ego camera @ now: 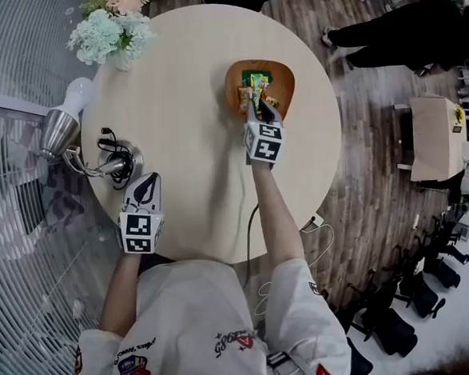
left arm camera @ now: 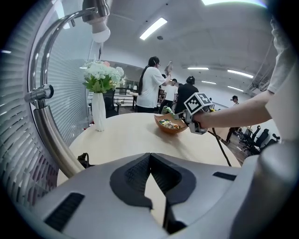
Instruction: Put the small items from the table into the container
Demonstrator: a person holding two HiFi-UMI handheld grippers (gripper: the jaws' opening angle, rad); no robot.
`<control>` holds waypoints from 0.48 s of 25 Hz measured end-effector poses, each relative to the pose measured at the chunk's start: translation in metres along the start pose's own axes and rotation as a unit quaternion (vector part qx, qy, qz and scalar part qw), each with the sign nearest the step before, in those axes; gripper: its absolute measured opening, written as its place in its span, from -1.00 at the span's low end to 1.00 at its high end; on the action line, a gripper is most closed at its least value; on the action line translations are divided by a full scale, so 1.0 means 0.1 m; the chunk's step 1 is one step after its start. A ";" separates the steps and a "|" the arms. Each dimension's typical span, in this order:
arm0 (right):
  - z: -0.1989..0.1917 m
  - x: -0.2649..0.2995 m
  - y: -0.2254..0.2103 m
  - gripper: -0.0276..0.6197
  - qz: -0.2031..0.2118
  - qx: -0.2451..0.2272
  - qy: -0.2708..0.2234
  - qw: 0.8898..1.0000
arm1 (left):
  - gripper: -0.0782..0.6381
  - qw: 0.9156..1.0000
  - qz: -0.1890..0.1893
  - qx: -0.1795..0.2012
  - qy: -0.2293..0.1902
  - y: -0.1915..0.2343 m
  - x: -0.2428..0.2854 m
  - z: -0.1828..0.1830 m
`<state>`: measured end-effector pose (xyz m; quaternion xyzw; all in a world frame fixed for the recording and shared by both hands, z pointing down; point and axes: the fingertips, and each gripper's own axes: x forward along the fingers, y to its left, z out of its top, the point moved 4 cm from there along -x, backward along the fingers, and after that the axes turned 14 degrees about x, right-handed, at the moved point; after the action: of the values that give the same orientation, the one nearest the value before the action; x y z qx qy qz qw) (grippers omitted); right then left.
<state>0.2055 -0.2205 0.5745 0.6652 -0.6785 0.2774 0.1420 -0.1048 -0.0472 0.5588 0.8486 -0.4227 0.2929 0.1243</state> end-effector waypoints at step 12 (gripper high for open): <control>0.09 -0.11 -0.48 -0.65 -0.012 0.031 0.016 0.999 | -0.76 0.999 0.031 -0.007 0.007 -0.26 -0.15 0.01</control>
<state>0.2552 -0.2144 0.5703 0.6729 -0.6594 0.3071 0.1350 -0.0908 -0.0220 0.5504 0.8322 -0.4497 0.2996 0.1245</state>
